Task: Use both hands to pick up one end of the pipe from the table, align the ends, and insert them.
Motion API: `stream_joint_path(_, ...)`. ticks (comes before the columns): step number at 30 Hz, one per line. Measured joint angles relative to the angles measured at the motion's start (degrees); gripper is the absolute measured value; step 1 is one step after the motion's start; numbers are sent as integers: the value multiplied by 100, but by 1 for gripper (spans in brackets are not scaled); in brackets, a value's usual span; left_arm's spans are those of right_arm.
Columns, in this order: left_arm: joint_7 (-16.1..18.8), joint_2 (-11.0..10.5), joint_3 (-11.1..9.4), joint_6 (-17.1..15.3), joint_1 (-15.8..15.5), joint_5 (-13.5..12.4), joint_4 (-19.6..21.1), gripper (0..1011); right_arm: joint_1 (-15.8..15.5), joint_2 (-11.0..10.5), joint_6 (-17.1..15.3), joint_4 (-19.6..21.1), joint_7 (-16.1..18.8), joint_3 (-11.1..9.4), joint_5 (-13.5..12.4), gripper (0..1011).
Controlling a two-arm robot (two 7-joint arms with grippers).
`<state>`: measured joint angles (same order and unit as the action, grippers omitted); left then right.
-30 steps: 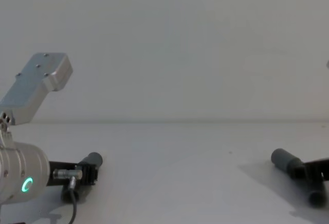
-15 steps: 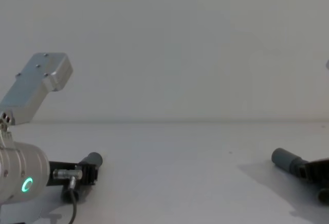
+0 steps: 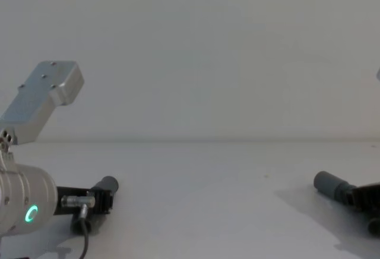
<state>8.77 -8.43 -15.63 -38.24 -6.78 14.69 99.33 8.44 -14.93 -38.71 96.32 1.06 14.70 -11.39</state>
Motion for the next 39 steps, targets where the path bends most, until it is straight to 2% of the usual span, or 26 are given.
stream_joint_path(22,-16,-7,3,6,3,-15,6,293,-8,-19,46,5,26,9,8,180)
stream_joint_path(30,-210,-179,3,149,22,-55,90,293,-64,-152,402,47,169,95,118,180)
stream_joint_path(39,-672,-507,75,397,63,-2,290,293,-216,-403,1130,171,334,239,368,180)
